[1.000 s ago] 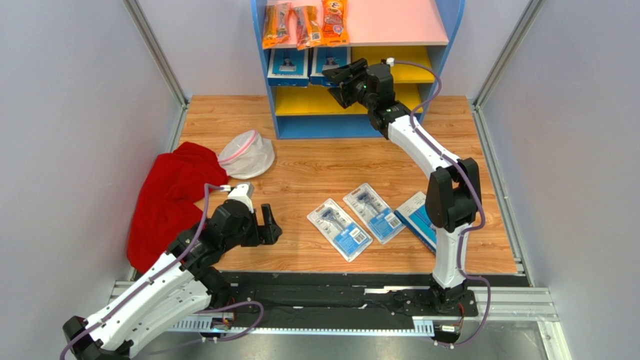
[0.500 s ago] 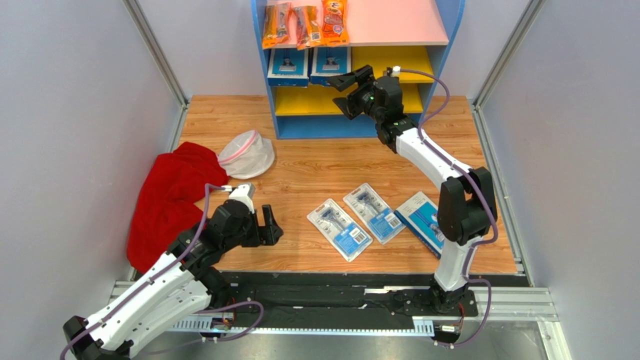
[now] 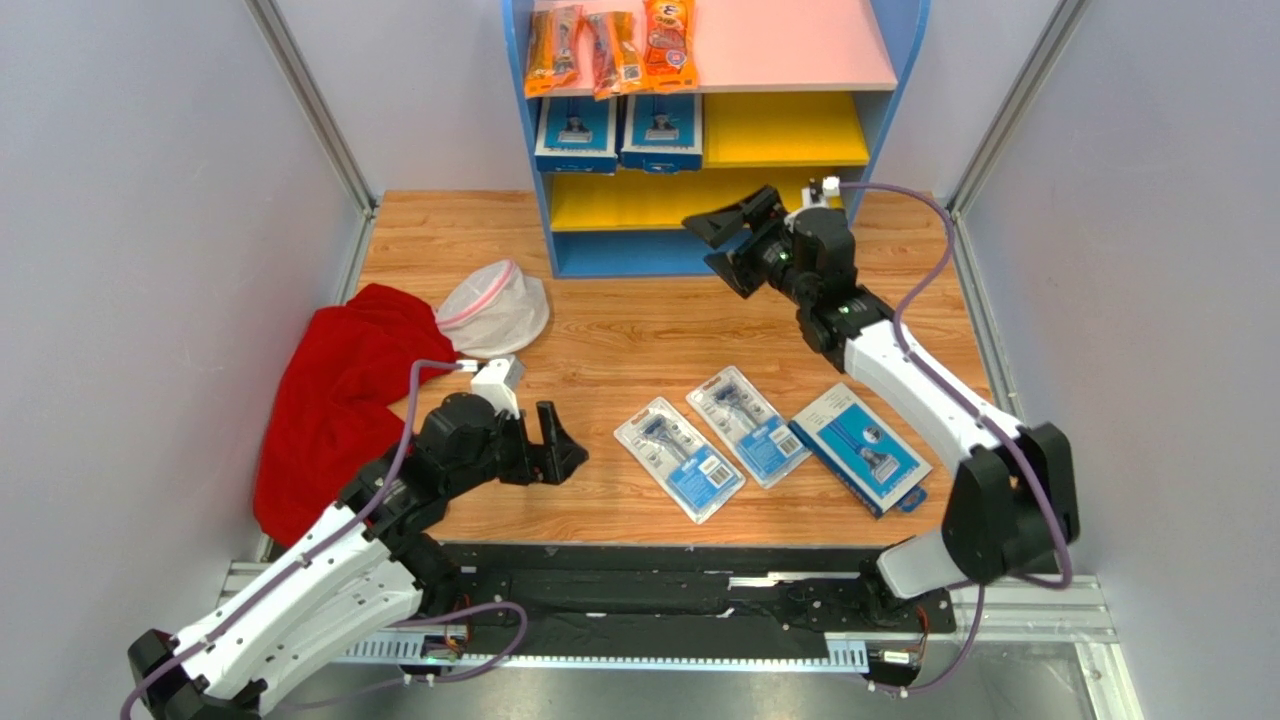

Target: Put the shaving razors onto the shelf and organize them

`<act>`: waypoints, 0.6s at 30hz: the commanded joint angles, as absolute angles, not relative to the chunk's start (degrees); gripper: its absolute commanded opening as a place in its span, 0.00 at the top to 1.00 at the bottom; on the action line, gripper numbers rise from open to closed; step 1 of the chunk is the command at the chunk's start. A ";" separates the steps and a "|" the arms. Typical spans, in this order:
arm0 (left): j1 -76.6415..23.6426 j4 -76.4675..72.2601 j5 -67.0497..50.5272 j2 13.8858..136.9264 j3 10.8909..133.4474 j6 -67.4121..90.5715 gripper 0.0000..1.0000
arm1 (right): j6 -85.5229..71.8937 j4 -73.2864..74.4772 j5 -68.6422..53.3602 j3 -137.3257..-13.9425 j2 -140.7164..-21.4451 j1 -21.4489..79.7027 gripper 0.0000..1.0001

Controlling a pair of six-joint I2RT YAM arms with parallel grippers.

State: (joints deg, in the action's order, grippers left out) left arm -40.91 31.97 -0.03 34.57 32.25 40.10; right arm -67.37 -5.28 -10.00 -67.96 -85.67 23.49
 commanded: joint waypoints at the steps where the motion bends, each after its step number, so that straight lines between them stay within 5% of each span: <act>1: -40.96 23.22 -5.27 40.49 33.13 38.94 0.06 | -56.37 9.89 -4.94 -61.71 -76.30 23.38 0.18; 10: -41.48 12.41 -11.77 50.00 35.24 41.66 0.06 | -45.62 32.40 5.79 -51.42 -63.55 16.36 0.18; 18: -45.69 8.71 -12.13 56.15 37.97 43.06 0.06 | -34.91 39.46 3.17 -44.65 -60.20 -3.23 0.18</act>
State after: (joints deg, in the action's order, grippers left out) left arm -43.57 13.87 -10.92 54.39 35.00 41.93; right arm -43.13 34.96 3.51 -46.70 -60.99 4.64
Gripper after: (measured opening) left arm 0.944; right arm 0.820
